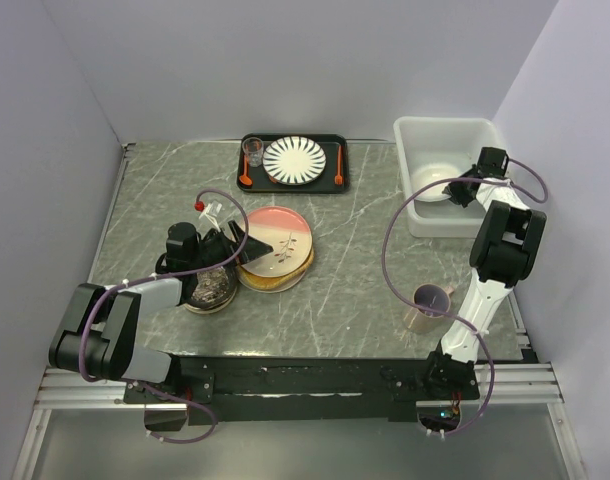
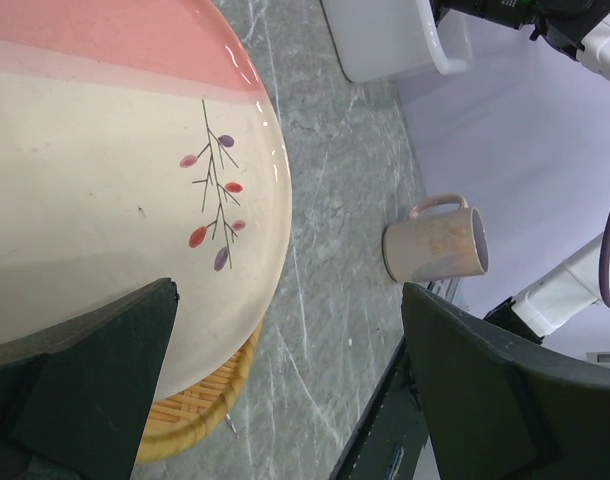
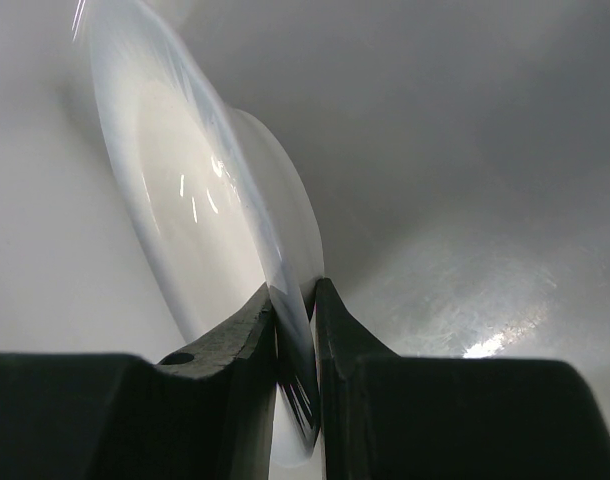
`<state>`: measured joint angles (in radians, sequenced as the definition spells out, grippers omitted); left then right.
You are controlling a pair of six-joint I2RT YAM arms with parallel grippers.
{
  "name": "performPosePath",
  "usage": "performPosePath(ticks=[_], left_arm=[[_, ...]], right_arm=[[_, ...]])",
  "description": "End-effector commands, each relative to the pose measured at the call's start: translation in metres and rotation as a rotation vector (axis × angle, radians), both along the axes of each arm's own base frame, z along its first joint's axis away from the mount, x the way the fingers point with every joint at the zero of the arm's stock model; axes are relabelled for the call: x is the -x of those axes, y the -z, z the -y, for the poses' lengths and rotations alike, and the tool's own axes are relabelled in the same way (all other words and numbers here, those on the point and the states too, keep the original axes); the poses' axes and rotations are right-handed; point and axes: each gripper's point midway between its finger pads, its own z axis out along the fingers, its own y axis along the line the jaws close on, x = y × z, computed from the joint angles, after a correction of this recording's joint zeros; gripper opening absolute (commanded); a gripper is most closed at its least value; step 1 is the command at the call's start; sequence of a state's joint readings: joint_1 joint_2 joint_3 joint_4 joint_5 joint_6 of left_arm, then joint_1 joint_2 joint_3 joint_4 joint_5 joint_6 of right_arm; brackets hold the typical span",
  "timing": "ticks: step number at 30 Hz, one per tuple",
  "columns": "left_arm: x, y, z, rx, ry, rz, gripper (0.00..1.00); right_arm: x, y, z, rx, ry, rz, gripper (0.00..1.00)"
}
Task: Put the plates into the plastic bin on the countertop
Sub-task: Place the plate in the plastic bin.
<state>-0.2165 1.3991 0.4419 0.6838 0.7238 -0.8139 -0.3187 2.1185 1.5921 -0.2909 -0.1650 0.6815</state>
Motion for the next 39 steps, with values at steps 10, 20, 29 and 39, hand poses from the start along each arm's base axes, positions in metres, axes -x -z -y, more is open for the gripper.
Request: performPosePath(ticks=[10, 20, 29, 39], left_arm=[[-0.001, -0.012, 0.001, 0.002, 0.015, 0.059, 0.99], [0.0, -0.013, 0.0, 0.001, 0.013, 0.063, 0.99], [0.002, -0.011, 0.001, 0.01, 0.02, 0.057, 0.99], [0.006, -0.018, -0.001, 0.0, 0.012, 0.084, 0.99]], right_arm=[[-0.029, -0.042, -0.003, 0.019, -0.061, 0.119, 0.31], [-0.032, -0.039, -0.004, 0.01, -0.086, 0.099, 0.47], [-0.024, -0.03, -0.004, 0.016, -0.083, 0.057, 0.61], [-0.009, -0.019, 0.014, 0.111, -0.032, -0.029, 1.0]])
